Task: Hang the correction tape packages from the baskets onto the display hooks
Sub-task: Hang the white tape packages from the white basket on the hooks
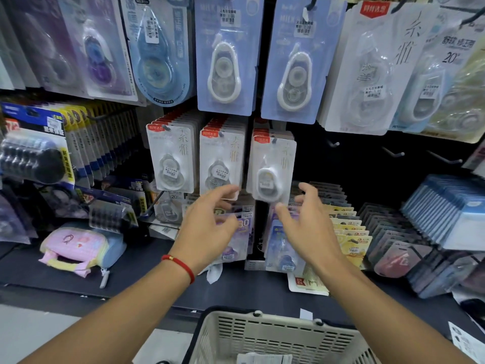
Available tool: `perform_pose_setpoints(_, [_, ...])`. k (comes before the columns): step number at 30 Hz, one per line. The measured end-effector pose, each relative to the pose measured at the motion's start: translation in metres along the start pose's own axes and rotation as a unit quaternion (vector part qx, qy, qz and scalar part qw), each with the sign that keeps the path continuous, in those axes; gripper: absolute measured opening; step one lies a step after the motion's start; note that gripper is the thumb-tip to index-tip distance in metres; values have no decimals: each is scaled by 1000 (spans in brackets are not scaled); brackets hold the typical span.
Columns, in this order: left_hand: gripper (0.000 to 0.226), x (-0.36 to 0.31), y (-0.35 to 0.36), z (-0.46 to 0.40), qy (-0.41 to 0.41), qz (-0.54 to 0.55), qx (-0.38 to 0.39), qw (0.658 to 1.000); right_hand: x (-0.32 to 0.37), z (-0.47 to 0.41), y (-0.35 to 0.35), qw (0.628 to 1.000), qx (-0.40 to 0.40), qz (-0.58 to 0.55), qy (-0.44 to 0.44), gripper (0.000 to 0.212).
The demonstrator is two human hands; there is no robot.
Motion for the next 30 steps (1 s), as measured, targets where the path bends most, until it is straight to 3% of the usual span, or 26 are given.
perform_pose_setpoints(4, [63, 7, -3, -12, 114, -170, -21, 979, 1, 5, 5, 971, 19, 148, -187, 57])
perform_pose_setpoints(8, [74, 9, 2, -19, 153, -232, -41, 960, 22, -2, 19, 929, 38, 201, -307, 61])
perform_pose_setpoints(16, [82, 15, 6, -16, 166, -270, 16, 948, 36, -43, 51, 915, 22, 301, -268, 71])
perform_pose_setpoints(22, [82, 20, 3, -14, 178, -271, 41, 945, 25, -73, 61, 910, 49, 303, -279, 78])
perform_pose_setpoints(27, [79, 21, 2, -13, 181, -269, 38, 945, 21, -69, 57, 906, 35, 297, -299, 68])
perform_pose_setpoints(30, [71, 21, 3, -7, 176, -270, 34, 946, 7, -49, 44, 926, 21, 242, -288, 56])
Point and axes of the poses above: each hand's wrist, its own z-axis away from the middle knuckle, its own y-axis out of the palm, x = y × z, the point moved 1 cm from there along -z, towards the middle knuckle, and after that the axes turned 12 degrees about -x, right-handed, at the moved point
